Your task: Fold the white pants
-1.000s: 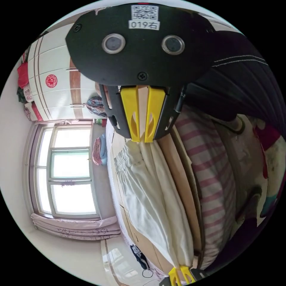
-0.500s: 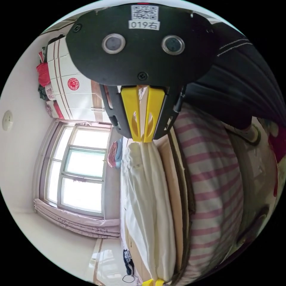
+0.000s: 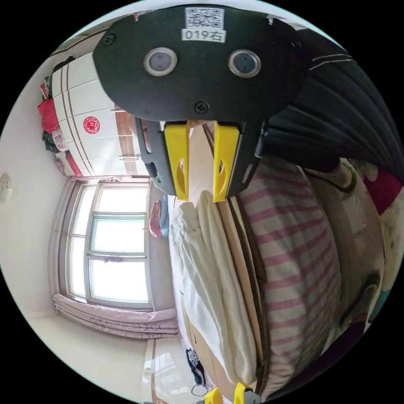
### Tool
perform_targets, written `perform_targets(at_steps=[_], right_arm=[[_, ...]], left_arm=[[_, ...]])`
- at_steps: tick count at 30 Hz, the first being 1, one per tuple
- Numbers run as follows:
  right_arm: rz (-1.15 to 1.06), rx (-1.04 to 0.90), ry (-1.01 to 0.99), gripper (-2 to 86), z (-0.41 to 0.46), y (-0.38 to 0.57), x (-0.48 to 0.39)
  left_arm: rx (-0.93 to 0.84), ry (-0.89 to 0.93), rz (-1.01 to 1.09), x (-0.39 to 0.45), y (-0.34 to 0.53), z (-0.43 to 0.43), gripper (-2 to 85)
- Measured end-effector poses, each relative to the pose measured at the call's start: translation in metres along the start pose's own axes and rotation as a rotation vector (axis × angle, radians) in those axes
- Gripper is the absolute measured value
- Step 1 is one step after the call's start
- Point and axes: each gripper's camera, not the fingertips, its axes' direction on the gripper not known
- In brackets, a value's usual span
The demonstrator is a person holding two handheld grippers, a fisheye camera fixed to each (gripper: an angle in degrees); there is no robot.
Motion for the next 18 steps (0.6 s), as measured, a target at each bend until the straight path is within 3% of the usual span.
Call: perform_targets(at_steps=[10,18], right_arm=[[0.334,0.32,-0.061,-0.5,-0.028,0.001,0.024],[0.19,0.345,-0.116,3.3,0.003,0.0,0.018]], left_arm=[[0.16,-0.005,0.048,0.033,0.004,-0.026,3.0],[0.219,0.054,0.073,0.03,-0.019,-0.014,2.1]])
